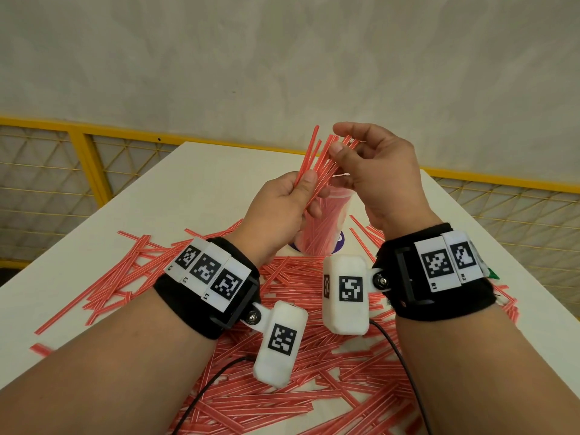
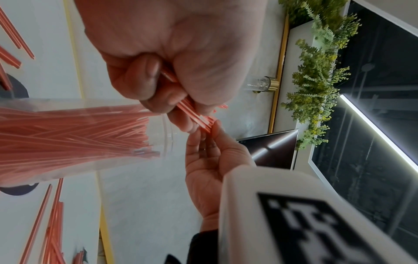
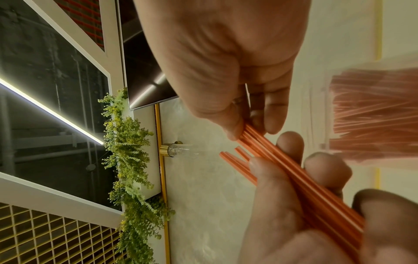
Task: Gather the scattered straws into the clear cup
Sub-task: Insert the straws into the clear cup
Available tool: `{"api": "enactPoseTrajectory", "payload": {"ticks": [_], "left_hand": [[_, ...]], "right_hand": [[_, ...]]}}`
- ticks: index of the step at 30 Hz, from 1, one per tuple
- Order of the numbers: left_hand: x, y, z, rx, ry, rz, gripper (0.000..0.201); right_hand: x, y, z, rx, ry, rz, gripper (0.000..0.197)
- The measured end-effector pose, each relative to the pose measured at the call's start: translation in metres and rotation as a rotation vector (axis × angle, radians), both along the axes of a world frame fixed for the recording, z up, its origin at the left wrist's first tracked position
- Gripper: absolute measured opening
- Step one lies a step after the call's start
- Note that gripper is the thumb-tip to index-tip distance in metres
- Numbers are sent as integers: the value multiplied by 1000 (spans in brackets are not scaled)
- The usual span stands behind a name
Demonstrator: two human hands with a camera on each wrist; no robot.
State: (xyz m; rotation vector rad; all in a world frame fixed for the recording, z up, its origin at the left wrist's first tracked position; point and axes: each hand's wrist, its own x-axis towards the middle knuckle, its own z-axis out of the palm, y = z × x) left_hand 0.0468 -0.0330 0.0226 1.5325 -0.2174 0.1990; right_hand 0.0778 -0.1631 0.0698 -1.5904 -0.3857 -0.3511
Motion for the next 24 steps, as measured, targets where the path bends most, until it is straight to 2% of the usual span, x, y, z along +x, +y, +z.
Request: {"api": "enactPoseTrajectory", "payload": {"ticks": [11,16,20,24], "left_hand": [[0,-1,0,38,-10,54,37],[3,2,1,18,23,186,35],[4,3,-1,11,33,185,37],[4,2,-2,69,32,162,38]], "right_hand": [[-1,-2,1,14,21,41,24],[4,-11,7,172,-52,-69,24],[6,-18,10,353,-125,-164,24],[10,-22,6,312,-212,-256,27]]}}
